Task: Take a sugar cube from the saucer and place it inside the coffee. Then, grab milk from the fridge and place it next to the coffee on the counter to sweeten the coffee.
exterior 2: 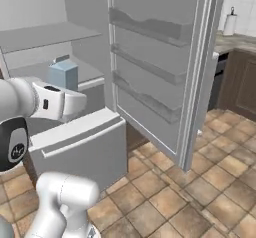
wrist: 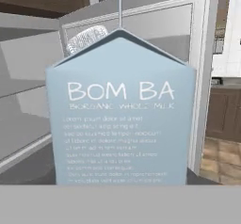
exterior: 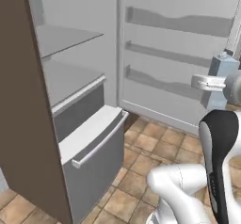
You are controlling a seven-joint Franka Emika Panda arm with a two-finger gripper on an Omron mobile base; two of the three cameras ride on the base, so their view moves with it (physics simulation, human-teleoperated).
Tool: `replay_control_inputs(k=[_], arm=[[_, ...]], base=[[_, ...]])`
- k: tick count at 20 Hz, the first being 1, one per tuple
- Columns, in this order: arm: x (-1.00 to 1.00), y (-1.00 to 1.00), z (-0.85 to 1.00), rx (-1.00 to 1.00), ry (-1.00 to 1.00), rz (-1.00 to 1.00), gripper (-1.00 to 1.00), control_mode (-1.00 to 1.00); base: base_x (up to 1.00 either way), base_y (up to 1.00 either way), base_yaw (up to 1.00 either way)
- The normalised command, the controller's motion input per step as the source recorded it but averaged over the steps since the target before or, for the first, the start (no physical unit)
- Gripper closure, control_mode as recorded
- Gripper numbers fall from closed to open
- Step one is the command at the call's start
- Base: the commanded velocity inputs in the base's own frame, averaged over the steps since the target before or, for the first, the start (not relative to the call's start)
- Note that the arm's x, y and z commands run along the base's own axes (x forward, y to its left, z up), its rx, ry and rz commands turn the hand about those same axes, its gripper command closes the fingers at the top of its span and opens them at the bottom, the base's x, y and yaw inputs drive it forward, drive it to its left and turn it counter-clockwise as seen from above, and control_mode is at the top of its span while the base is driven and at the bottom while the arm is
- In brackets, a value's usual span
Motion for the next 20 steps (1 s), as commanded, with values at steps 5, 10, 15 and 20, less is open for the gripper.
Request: replay_control_inputs(k=[5,10,15,20], arm=[[0.00,0.00,0.00,0.00,0.00,0.00,1.00,1.00],[0.00,0.00,0.00,0.00,0.00,0.00,1.00,1.00],[0.00,0.00,0.00,0.00,0.00,0.00,1.00,1.00],[0.00,0.00,0.00,0.00,0.00,0.00,1.00,1.00]], base=[[-0.85,-0.02,-0.70],[-0.13,-0.58,-0.67],[0.36,-0.94,-0.45],[0.99,-0.39,-0.18]])
